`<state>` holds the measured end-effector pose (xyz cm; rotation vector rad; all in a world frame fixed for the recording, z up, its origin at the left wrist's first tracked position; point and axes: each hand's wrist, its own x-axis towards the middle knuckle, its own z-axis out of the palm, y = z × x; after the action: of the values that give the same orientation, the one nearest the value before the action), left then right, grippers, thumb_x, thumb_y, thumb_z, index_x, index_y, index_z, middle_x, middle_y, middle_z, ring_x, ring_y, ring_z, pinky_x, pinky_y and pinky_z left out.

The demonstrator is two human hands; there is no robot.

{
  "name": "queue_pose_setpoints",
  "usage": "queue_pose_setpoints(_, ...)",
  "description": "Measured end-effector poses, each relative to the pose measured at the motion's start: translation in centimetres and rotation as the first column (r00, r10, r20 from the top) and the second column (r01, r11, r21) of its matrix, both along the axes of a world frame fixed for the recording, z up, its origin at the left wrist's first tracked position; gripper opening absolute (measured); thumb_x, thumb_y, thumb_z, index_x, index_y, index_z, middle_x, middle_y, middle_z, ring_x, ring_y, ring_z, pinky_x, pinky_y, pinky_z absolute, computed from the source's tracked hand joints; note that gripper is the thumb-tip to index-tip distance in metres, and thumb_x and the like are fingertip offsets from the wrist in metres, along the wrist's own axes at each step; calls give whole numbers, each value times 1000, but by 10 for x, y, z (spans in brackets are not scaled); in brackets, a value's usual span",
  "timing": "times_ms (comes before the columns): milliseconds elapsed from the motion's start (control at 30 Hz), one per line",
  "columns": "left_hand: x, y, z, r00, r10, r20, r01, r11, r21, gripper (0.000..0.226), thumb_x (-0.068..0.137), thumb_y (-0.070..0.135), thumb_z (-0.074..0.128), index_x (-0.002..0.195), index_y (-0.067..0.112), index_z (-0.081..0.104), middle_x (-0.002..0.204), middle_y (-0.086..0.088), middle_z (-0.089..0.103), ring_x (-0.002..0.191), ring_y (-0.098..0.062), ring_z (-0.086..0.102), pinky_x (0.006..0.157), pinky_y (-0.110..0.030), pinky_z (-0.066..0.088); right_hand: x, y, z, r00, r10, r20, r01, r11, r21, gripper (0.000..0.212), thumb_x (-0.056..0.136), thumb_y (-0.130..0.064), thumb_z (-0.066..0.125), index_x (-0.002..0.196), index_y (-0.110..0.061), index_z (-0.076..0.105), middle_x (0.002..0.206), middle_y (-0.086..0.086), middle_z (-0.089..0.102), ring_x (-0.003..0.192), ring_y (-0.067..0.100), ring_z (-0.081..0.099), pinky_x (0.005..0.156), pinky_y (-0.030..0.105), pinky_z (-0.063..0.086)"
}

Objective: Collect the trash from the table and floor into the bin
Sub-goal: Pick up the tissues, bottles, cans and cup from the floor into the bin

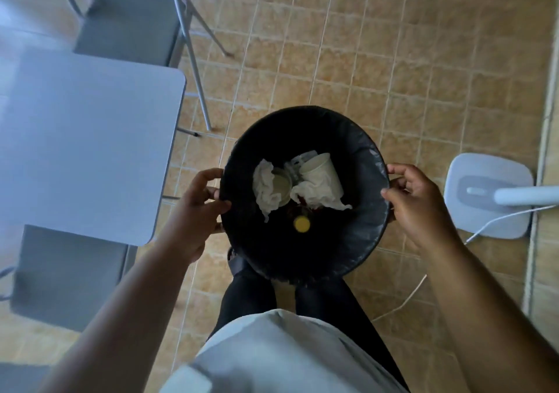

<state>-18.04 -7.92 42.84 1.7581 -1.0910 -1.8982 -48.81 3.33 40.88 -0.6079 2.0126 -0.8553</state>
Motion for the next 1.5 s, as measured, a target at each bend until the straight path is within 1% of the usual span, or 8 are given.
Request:
queue_pose_setpoints(133,-14,-8,52,999,-23,-23,21,997,-70,49,88,-17,46,109,25,60,83,-7,49,83,-23,56,61,-37,55,-17,-1,52,1000,-5,-30,3,998,-58,38,90,-4,57,117,-31,62,88,12,64,80,43,64,66,55,56)
queue_pose_setpoints(267,-34,-21,92,998,-57,-17,54,987,-149,47,88,-16,47,107,25,60,89,-12,49,87,-27,56,69,-42,54,-36,-11,94,997,-61,-41,54,988,-145,36,90,2,54,118,-20,63,77,7,59,69,29,59,59,42,52)
queue_pose_setpoints(600,-69,-42,153,998,-66,-20,58,958,-280,43,87,-14,49,107,22,64,92,-13,52,87,-29,57,70,-43,53,-69,-23,144,996,-83,-18,73,951,-302,38,88,4,54,100,-30,65,69,-1,59,59,22,59,51,32,49)
queue_pose_setpoints(733,-79,-43,165,999,-40,-36,28,956,-291,41,88,-13,48,105,21,64,93,-15,54,87,-29,58,74,-44,52,-81,-32,153,999,-51,12,52,948,-314,37,89,5,53,117,-17,64,71,1,62,57,17,61,49,30,48)
queue_pose_setpoints(900,-91,-47,166,999,5,-52,-20,956,-291,40,88,-13,46,104,19,64,95,-15,54,88,-30,58,72,-41,51,-96,-51,164,1000,-11,19,16,952,-306,36,90,6,52,116,-17,63,70,0,59,50,8,59,44,27,46)
queue_pose_setpoints(1100,-94,-66,163,997,36,-75,-54,966,-251,40,90,-14,45,106,18,63,92,-14,56,92,-31,58,84,-51,51,-101,-81,163,1000,11,28,-3,957,-290,37,90,7,52,118,-14,63,69,2,57,50,9,56,42,26,46)
queue_pose_setpoints(1367,-93,-161,147,999,-7,-40,-3,970,-242,41,89,-13,47,115,16,62,104,-18,56,97,-33,59,90,-60,50,-99,-164,153,1000,-7,-7,5,968,-251,40,92,7,52,128,-7,60,67,0,57,55,14,58,48,30,48)
queue_pose_setpoints(1500,-87,-223,146,998,-24,-57,9,970,-243,43,89,-15,47,114,17,61,100,-16,54,95,-31,58,92,-62,49,-91,-218,159,999,-22,-24,15,961,-275,40,93,6,53,130,-9,59,66,-1,54,62,20,58,51,32,48)
